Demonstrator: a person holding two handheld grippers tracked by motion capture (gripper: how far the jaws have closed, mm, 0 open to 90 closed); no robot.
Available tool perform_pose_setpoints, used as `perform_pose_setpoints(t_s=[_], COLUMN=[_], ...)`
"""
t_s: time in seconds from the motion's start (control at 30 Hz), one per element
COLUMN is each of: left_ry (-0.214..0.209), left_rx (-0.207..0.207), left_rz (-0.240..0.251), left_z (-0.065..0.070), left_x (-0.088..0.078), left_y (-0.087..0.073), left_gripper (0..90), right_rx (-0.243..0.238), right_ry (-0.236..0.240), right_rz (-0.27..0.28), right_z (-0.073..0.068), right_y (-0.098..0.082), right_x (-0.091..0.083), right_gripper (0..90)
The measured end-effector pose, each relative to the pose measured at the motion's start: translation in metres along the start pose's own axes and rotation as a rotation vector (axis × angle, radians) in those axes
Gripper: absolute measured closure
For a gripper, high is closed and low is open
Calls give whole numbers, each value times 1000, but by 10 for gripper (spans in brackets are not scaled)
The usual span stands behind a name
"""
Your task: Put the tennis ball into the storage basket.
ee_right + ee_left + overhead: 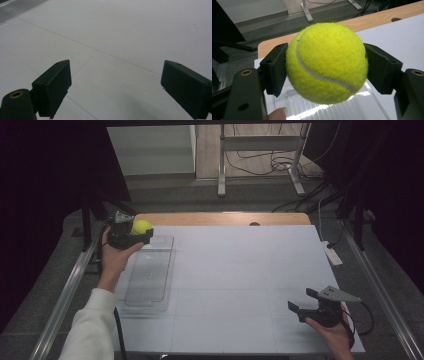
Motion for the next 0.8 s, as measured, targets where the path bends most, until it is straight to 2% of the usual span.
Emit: perform_pose_setpoints(t_s=[0.8], left_ry=[41], left_rx=[-58], left_rz=[-90], left_z=[-27], left_x=[14], left_y=[-11], left_gripper=[265], right_rx=[2], right_ry=[1], right_rz=[-2], right_z=[0], right_y=[0], right_x=[0], right_gripper=[98])
Point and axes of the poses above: each handheld gripper's, and its own axes: x roughly forward along the jaws, y roughly out of its top, z roughly to its right, the point moved 5 cm from there along x, roughly forward along the jaws, and after that the axes turned 15 degrees about -y, right-handed, at the moved point
